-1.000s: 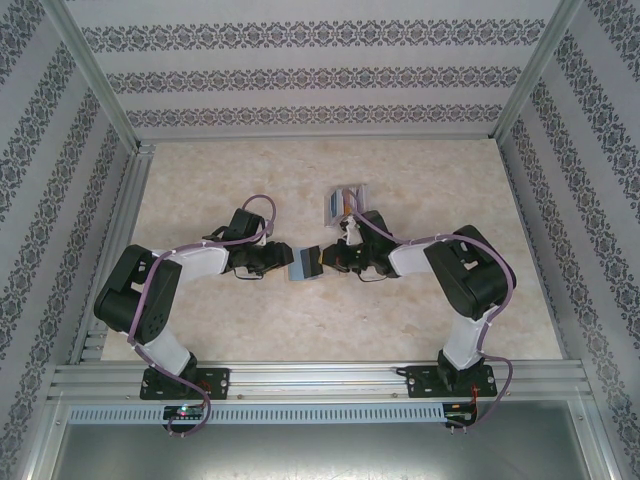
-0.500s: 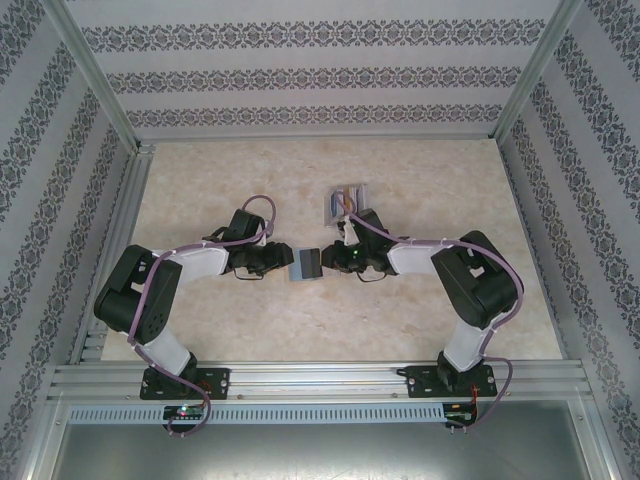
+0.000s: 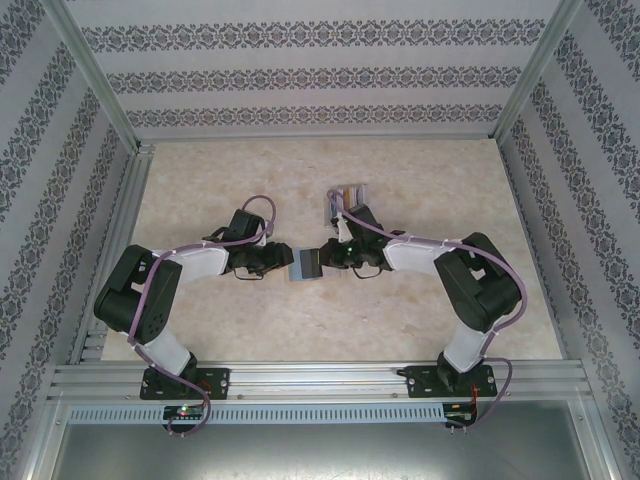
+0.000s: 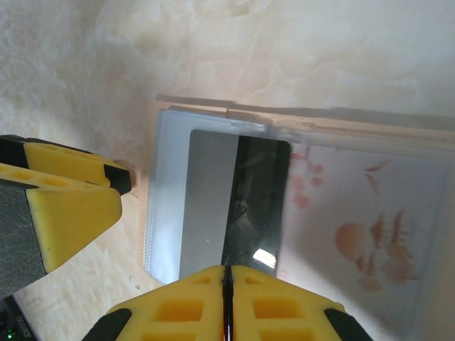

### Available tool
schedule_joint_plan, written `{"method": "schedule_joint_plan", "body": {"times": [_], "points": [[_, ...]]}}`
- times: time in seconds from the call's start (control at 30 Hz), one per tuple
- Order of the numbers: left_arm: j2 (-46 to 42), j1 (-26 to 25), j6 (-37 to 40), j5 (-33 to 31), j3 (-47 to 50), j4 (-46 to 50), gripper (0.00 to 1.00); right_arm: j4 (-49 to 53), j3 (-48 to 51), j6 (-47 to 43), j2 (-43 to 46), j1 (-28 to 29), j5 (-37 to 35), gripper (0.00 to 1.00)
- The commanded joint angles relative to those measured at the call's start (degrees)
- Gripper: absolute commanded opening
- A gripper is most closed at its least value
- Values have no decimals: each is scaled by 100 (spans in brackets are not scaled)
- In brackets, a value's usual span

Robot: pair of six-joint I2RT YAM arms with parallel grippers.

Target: Put the credit cards into the card holder

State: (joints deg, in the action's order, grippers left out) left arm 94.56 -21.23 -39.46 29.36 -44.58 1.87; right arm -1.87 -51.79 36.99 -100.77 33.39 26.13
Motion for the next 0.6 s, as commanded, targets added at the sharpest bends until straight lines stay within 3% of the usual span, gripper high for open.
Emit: {"method": "schedule_joint_plan", "body": {"times": [0.0,0.57], "points": [[-70,65,-44,-1,108,-20,50,232,-262,-212,-222,89,-195,12],[-52,71,-44,20,90,-31,50,1040,-912,-625,-751,516,-1009,12]]}}
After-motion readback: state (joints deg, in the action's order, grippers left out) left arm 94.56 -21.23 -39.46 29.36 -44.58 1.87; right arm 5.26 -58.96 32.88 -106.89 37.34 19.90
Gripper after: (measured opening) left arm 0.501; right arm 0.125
